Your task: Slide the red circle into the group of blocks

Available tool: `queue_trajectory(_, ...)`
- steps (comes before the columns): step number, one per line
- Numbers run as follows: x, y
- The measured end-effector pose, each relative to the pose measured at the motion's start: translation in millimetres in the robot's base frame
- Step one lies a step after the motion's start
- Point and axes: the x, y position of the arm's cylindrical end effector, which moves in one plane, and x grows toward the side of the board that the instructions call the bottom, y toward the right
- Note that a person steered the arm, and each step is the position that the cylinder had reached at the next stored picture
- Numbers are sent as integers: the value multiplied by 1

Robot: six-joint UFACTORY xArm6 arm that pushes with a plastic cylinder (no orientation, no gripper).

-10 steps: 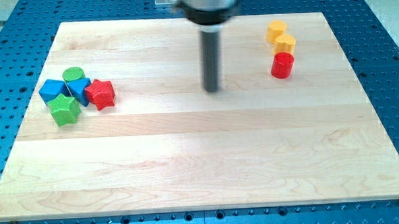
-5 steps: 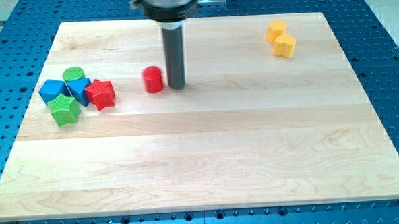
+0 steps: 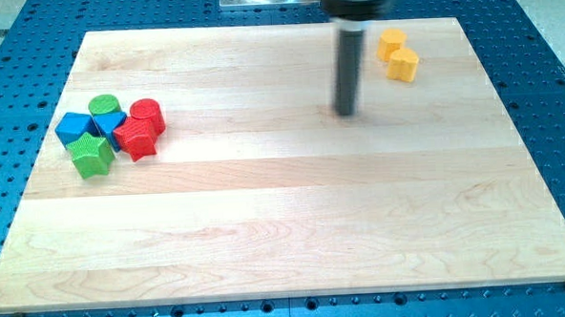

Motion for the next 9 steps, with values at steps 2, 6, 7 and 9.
queue_trajectory(2, -68, 93)
queue_trajectory(6, -73, -125)
queue_trajectory(7, -42, -234)
queue_trajectory(9, -19, -251)
